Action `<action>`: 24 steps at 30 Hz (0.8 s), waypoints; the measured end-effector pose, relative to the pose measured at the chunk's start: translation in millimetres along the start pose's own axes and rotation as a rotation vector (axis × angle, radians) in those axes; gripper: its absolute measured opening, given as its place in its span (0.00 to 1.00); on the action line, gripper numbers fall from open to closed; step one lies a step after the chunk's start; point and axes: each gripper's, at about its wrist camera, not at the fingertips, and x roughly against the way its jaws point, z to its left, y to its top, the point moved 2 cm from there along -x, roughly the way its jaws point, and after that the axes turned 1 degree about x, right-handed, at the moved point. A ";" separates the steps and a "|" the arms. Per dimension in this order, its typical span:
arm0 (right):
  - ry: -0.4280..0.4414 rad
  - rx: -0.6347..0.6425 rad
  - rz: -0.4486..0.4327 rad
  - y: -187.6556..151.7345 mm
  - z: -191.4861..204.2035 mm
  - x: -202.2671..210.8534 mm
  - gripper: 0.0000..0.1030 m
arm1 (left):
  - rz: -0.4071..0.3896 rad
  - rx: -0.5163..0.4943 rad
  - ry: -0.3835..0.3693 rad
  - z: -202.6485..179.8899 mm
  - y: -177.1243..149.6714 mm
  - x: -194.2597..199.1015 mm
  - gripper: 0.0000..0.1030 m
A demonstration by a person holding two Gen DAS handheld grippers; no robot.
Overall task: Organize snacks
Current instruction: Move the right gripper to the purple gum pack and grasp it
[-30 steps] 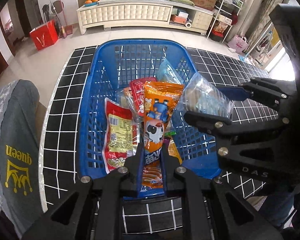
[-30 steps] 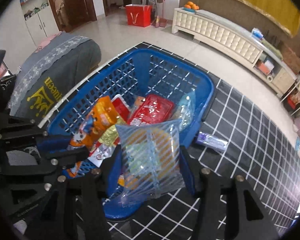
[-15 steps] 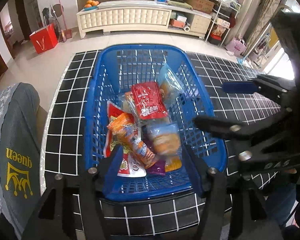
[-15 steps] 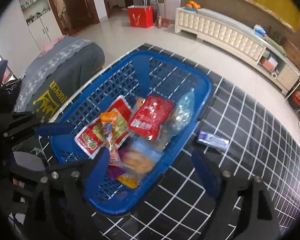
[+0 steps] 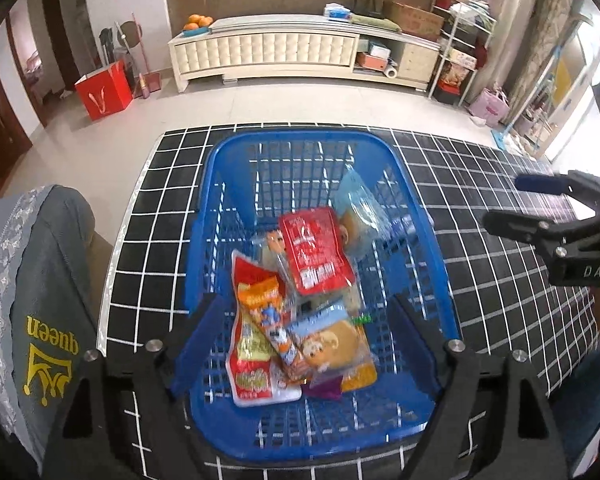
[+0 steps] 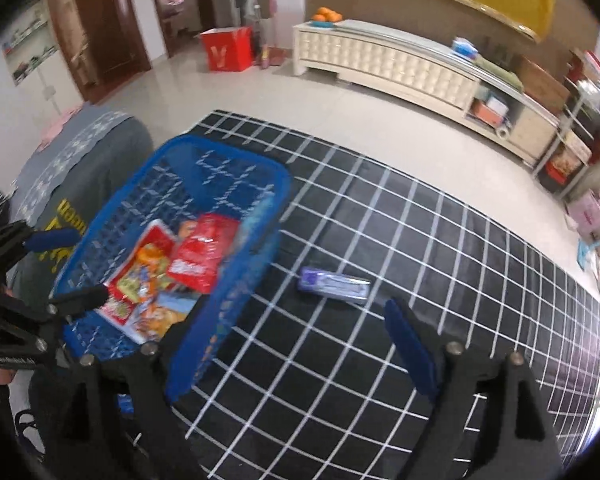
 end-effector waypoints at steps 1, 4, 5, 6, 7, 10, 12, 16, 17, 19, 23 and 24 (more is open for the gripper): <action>-0.005 -0.011 0.001 0.9 -4.7 -2.4 0.85 | 0.004 0.005 0.005 0.1 4.6 -4.7 0.79; -0.005 -0.046 0.014 0.9 -18.6 -15.3 0.85 | 0.017 0.002 0.007 -1.8 13.1 -15.3 0.79; -0.002 -0.051 0.023 0.8 -21.6 -20.8 0.85 | 0.018 0.001 0.012 -2.7 16.0 -19.1 0.79; -0.003 -0.051 0.029 0.4 -24.5 -26.0 0.85 | 0.022 0.000 0.019 -2.9 17.7 -23.2 0.79; -0.004 -0.047 0.032 0.1 -26.5 -29.4 0.85 | 0.028 0.001 0.029 -2.8 20.0 -28.7 0.79; 0.001 0.002 0.051 -3.9 -30.0 -42.8 0.85 | 0.041 0.007 0.035 0.7 22.8 -40.5 0.79; 0.007 0.048 0.060 -6.2 -30.4 -51.7 0.85 | 0.058 0.016 0.036 3.7 24.6 -49.3 0.79; 0.001 0.163 0.087 -7.9 -32.5 -69.7 0.85 | 0.070 0.008 0.048 5.6 26.9 -60.8 0.82; -0.001 0.187 0.097 -7.6 -33.6 -76.9 0.85 | 0.065 -0.004 0.052 5.1 27.0 -63.0 0.86; 0.006 0.208 0.117 -6.8 -35.8 -88.3 0.85 | 0.060 -0.026 0.056 3.5 26.4 -67.8 0.88; 0.043 0.273 0.139 -4.9 -36.3 -111.0 0.85 | 0.101 -0.055 0.045 -3.0 25.5 -77.4 1.00; 0.048 0.296 0.146 -4.7 -35.0 -116.1 0.85 | 0.094 -0.064 0.060 -4.8 26.6 -77.1 1.00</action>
